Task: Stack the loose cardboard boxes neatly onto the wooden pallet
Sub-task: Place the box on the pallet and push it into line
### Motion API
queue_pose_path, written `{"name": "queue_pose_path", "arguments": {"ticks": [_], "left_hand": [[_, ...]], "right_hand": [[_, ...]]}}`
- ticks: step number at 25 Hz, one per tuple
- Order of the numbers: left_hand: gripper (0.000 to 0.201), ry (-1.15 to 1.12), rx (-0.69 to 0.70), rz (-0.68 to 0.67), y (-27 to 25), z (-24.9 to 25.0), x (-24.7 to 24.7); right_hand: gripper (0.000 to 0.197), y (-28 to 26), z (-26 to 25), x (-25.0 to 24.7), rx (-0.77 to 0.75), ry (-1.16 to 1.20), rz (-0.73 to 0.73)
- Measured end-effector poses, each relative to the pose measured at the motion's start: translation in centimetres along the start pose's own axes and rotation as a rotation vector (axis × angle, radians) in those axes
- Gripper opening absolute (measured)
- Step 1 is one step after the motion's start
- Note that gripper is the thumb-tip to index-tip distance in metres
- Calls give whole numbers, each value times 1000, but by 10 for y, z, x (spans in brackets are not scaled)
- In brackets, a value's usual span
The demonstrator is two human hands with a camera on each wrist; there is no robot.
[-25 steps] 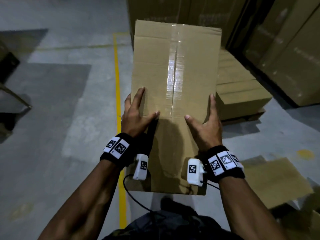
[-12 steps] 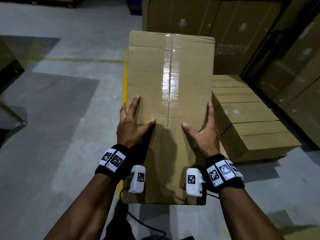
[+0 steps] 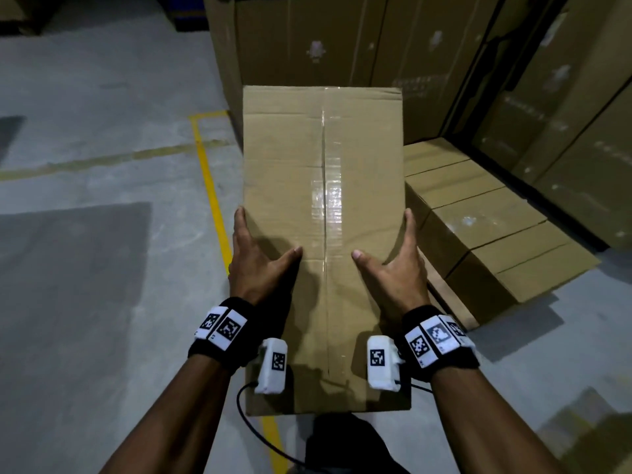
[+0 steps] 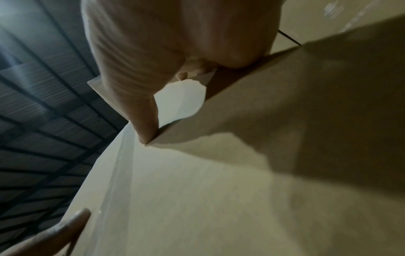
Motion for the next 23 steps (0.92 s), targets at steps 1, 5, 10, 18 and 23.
{"name": "queue_pose_path", "arguments": {"ticks": [1, 5, 10, 18, 23], "left_hand": [[113, -1, -8, -15, 22, -7, 4], [110, -12, 18, -72, 125, -31, 28], [110, 14, 45, -123, 260, -34, 59], [115, 26, 90, -197, 447, -33, 88], [118, 30, 120, -372, 568, -45, 120]], "right_hand": [[119, 16, -1, 12, 20, 9, 8], [118, 98, 0, 62, 85, 26, 45], [118, 217, -18, 106, 129, 2, 54], [119, 359, -60, 164, 178, -14, 123], [120, 429, -68, 218, 267, 19, 279]]}}
Point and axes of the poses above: each hand's wrist, its own y-axis towards the middle knuckle, its own x-axis out of the palm, z = x × y, the point moved 4 cm from there along y, towards the middle knuckle, and after that the axes turned 1 degree about x, right-handed, at the moved point
